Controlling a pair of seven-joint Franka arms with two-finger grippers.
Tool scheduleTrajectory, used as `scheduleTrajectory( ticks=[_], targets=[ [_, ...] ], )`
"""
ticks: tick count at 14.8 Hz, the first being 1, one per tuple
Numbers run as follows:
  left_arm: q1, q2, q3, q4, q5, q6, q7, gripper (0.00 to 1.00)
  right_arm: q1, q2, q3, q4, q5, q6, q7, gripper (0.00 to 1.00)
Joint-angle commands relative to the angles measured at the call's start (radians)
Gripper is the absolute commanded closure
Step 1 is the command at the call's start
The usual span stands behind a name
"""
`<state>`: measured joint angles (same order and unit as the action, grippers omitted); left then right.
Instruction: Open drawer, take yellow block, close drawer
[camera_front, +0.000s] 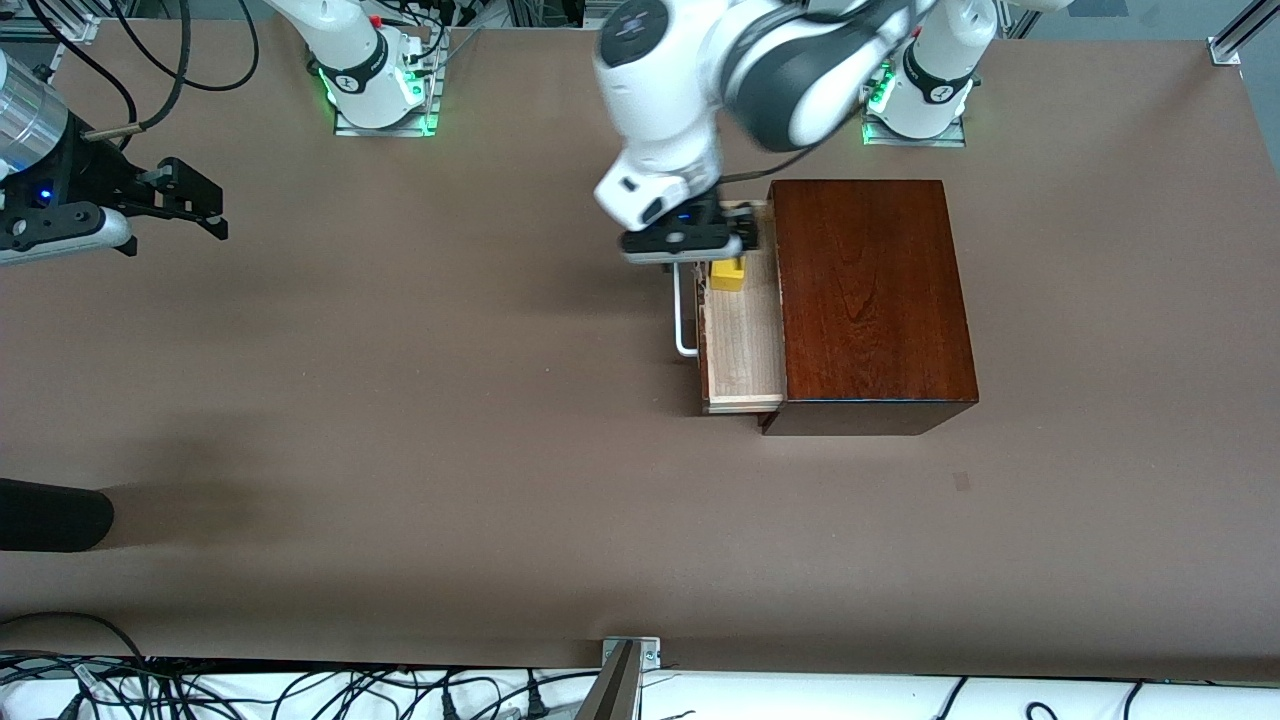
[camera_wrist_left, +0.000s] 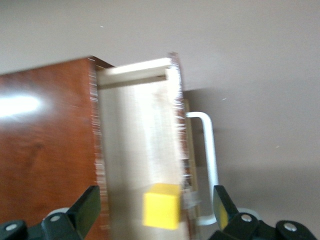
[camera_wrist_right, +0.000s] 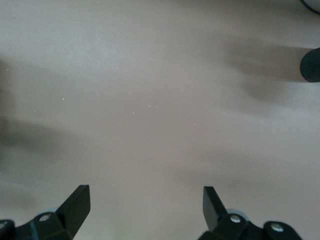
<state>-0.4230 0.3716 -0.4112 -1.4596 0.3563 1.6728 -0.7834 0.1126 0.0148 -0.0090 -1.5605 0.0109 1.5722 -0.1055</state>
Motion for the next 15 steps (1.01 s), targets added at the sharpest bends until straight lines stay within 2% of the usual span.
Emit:
scheduleTrajectory(
  ticks=[1,4,7,8,10,11,14,15],
  targets=[
    [0.171,-0.104,-0.004,-0.019,-0.135,-0.03,0.232,0.0,0.018,0.001,0.0,0.014,0.015,-0.018,-0.002,0.0],
    [0.317,-0.164,-0.008,-0.019,-0.174,-0.093,0.43,0.0,0.029,0.001,0.0,0.014,0.014,-0.017,0.012,0.0],
    [0.47,-0.21,0.008,-0.024,-0.29,-0.103,0.631,0.0,0.041,0.022,0.007,0.034,0.017,-0.004,-0.029,0.0],
    [0.477,-0.244,0.04,-0.042,-0.299,-0.102,0.708,0.0,0.045,0.022,0.017,0.037,0.018,-0.007,-0.048,0.0],
    [0.413,-0.316,0.187,-0.117,-0.306,-0.094,0.786,0.0,0.067,0.046,0.02,0.031,0.023,-0.011,-0.065,0.0],
    [0.389,-0.345,0.237,-0.152,-0.306,-0.094,0.794,0.0,0.097,0.054,0.02,0.033,0.023,-0.03,-0.092,0.0],
    [0.356,-0.401,0.333,-0.222,-0.312,-0.076,0.797,0.0,0.186,0.059,0.096,0.036,0.021,-0.037,-0.2,0.0],
    [0.351,-0.413,0.362,-0.247,-0.321,-0.033,0.8,0.0,0.225,0.06,0.124,0.037,0.017,-0.032,-0.201,0.0]
  ],
)
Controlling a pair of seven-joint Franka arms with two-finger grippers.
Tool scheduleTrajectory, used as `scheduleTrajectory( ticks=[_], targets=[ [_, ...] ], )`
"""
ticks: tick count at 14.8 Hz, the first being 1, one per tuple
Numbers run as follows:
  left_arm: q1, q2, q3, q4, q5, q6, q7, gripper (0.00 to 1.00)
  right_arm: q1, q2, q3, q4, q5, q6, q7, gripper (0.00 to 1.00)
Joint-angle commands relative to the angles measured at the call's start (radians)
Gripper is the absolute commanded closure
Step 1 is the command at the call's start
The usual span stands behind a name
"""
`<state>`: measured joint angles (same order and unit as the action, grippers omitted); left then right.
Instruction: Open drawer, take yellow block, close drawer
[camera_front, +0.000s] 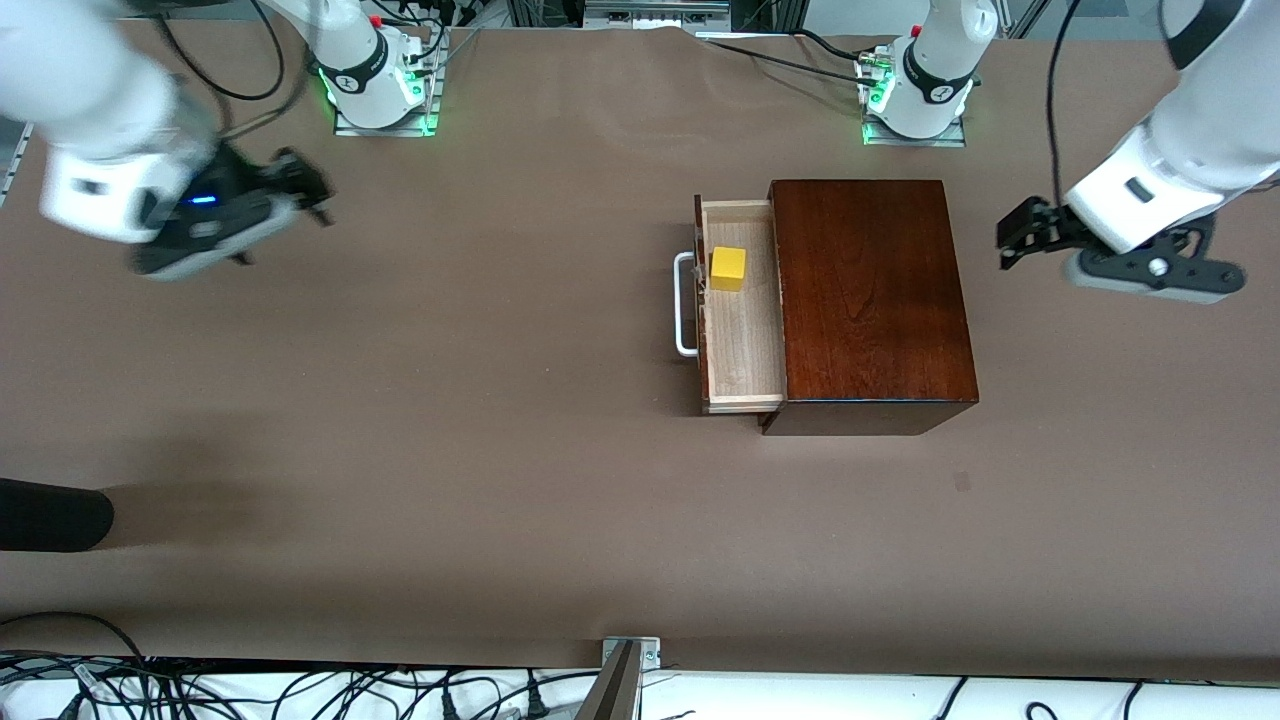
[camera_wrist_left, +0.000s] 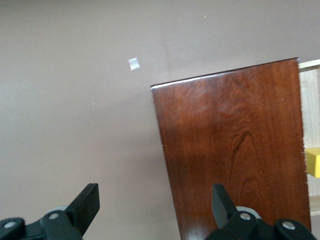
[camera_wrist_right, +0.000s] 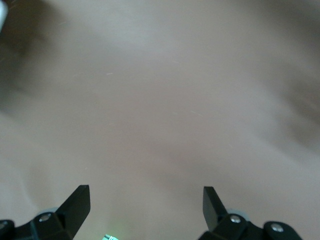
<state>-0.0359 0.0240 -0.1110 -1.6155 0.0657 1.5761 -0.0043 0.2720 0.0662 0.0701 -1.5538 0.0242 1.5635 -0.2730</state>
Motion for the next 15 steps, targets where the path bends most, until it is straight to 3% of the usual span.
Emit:
scheduleTrajectory(
  ticks=[1,5,7,9,11,15],
  targets=[
    [-0.035,-0.082,0.068,-0.128,-0.064,0.115,0.02,0.0,0.11,0.015,0.071,0.031,0.0,-0.014,-0.026,0.0],
    [-0.021,-0.095,0.077,-0.182,-0.099,0.179,-0.003,0.0,0.324,0.116,0.102,0.057,-0.004,0.09,-0.02,0.0],
    [-0.013,-0.098,0.077,-0.176,-0.089,0.116,0.001,0.0,0.4,0.179,0.102,0.084,-0.004,0.176,-0.023,0.0],
    [-0.013,-0.084,0.073,-0.143,-0.058,0.074,0.0,0.0,0.459,0.256,0.102,0.147,-0.009,0.204,-0.034,0.0],
    [-0.015,-0.075,0.066,-0.136,-0.047,0.081,0.0,0.0,0.527,0.352,0.1,0.251,-0.068,0.205,-0.038,0.0],
    [-0.016,-0.078,0.06,-0.13,-0.047,0.081,0.001,0.0,0.585,0.513,0.1,0.414,-0.128,0.207,-0.11,0.0]
  ],
)
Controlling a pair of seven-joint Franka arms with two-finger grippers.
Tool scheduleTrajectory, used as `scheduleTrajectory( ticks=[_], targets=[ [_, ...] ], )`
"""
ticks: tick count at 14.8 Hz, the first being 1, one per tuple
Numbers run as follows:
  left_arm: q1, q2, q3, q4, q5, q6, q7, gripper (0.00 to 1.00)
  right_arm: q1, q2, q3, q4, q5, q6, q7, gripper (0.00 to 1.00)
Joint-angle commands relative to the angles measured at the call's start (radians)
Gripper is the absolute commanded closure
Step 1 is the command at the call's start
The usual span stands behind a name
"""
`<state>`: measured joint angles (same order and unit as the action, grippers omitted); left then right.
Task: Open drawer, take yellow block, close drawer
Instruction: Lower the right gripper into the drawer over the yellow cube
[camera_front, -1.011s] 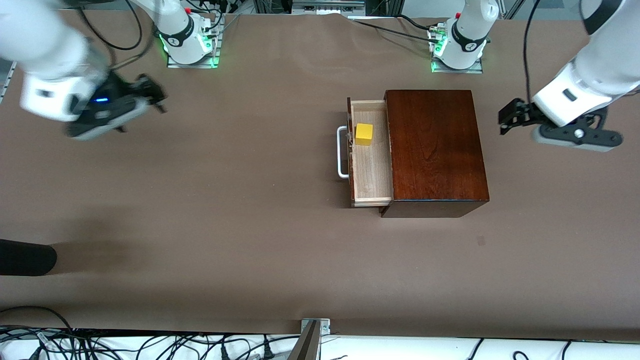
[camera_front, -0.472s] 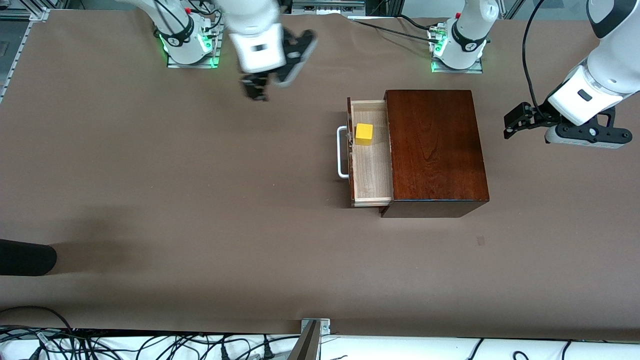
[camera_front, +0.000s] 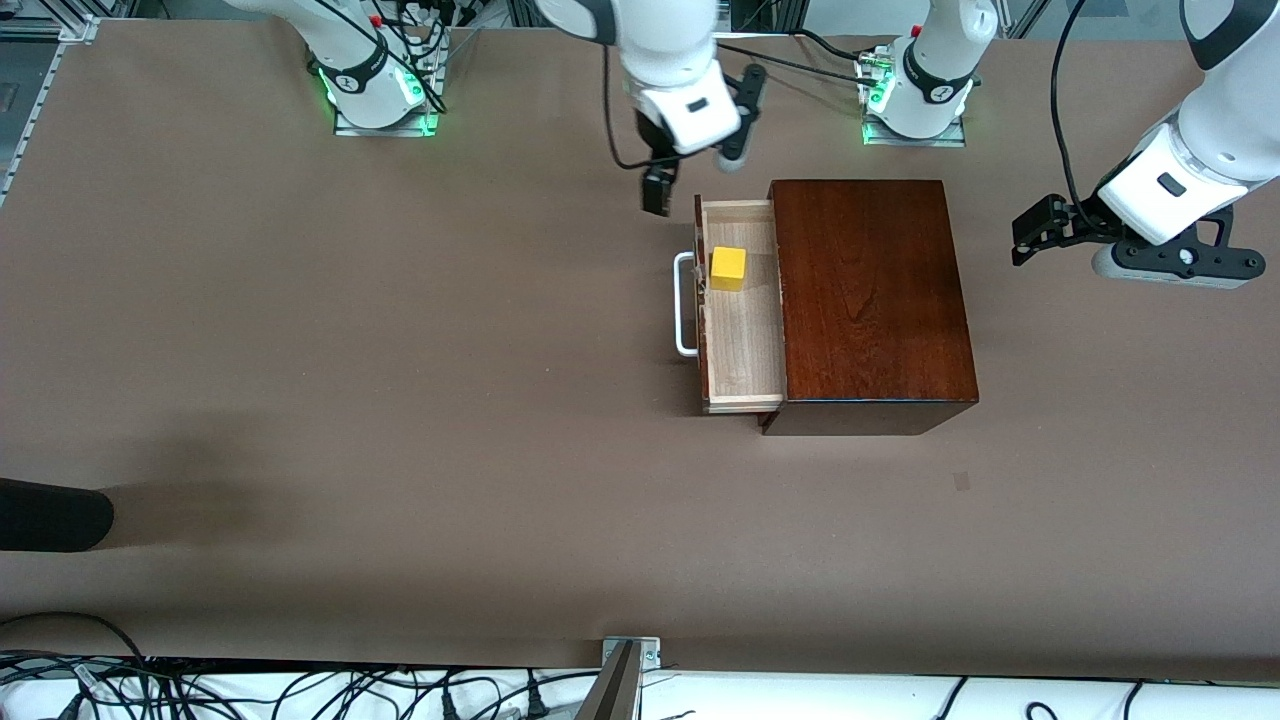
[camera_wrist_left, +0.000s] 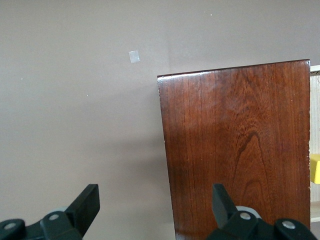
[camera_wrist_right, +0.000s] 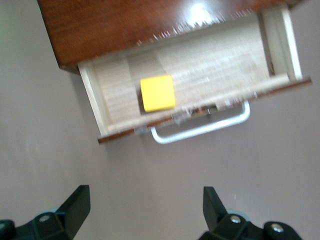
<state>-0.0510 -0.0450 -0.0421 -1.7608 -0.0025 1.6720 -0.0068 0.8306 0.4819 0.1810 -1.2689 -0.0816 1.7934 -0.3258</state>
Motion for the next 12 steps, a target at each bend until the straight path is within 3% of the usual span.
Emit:
scheduleTrajectory(
  ticks=[1,12],
  targets=[
    [-0.006,-0.007,-0.009,0.027,0.021,-0.018,0.004,0.0,0.036,0.112,-0.011,0.132,-0.038,-0.023,-0.061,0.0],
    [-0.01,-0.006,-0.009,0.038,0.021,-0.025,0.011,0.0,0.07,0.279,-0.014,0.134,-0.141,0.213,-0.07,0.0]
  ],
)
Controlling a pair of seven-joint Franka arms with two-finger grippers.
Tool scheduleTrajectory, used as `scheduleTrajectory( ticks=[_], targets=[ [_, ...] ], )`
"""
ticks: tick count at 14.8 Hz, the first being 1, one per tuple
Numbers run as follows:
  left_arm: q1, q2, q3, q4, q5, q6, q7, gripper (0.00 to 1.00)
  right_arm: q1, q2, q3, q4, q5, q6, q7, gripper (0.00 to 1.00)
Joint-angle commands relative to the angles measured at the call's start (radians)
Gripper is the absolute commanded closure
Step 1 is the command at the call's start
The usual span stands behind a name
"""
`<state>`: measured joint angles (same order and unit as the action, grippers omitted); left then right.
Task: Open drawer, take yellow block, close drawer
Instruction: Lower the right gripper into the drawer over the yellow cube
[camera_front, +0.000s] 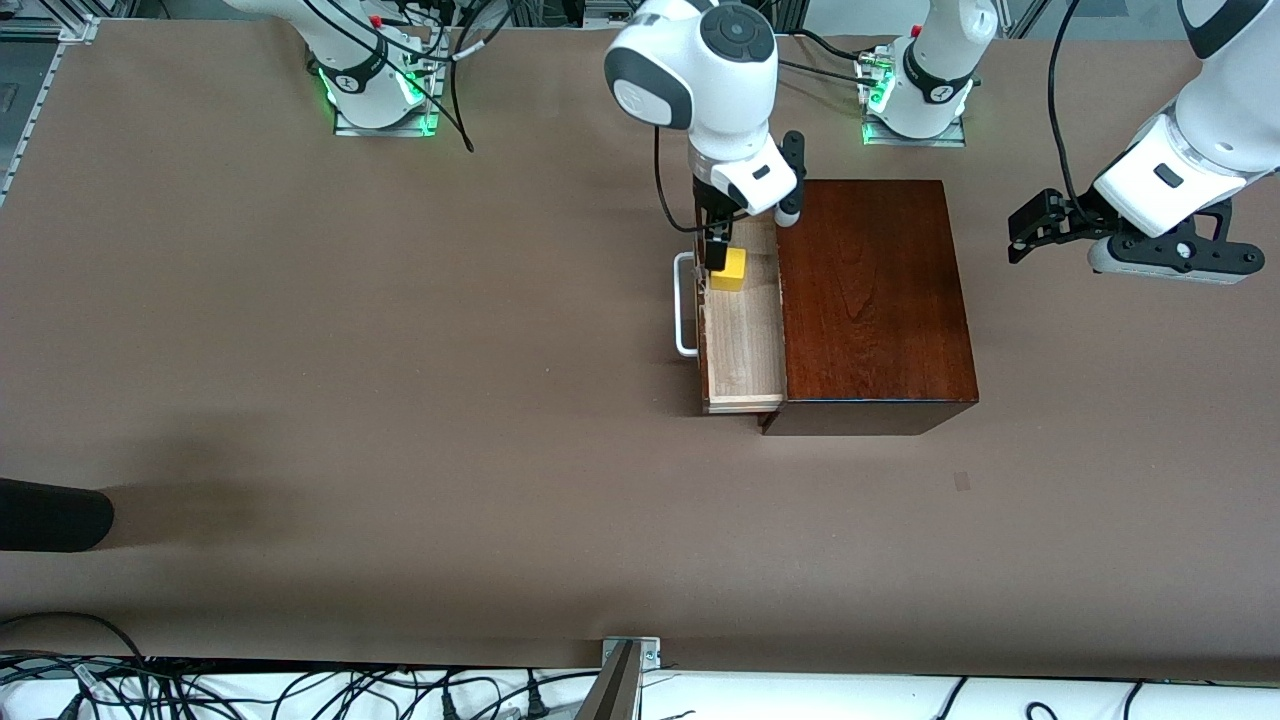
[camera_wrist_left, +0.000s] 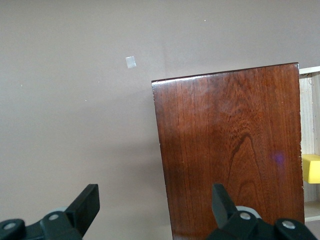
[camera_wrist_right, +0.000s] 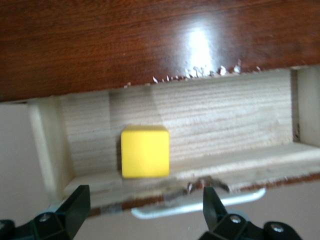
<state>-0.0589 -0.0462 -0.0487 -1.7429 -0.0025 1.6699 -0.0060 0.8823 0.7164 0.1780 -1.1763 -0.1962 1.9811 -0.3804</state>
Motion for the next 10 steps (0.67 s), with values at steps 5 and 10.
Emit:
scheduleTrajectory(
  ticks=[5,10],
  targets=[
    [-0.002,-0.004,-0.002,0.02,0.021,-0.022,0.011,0.0,0.027,0.093,-0.012,0.043,-0.057,0.079,-0.017,0.0],
    [-0.002,-0.004,-0.002,0.02,0.021,-0.022,0.011,0.0,0.027,0.115,-0.012,0.043,-0.058,0.094,-0.014,0.0]
  ],
)
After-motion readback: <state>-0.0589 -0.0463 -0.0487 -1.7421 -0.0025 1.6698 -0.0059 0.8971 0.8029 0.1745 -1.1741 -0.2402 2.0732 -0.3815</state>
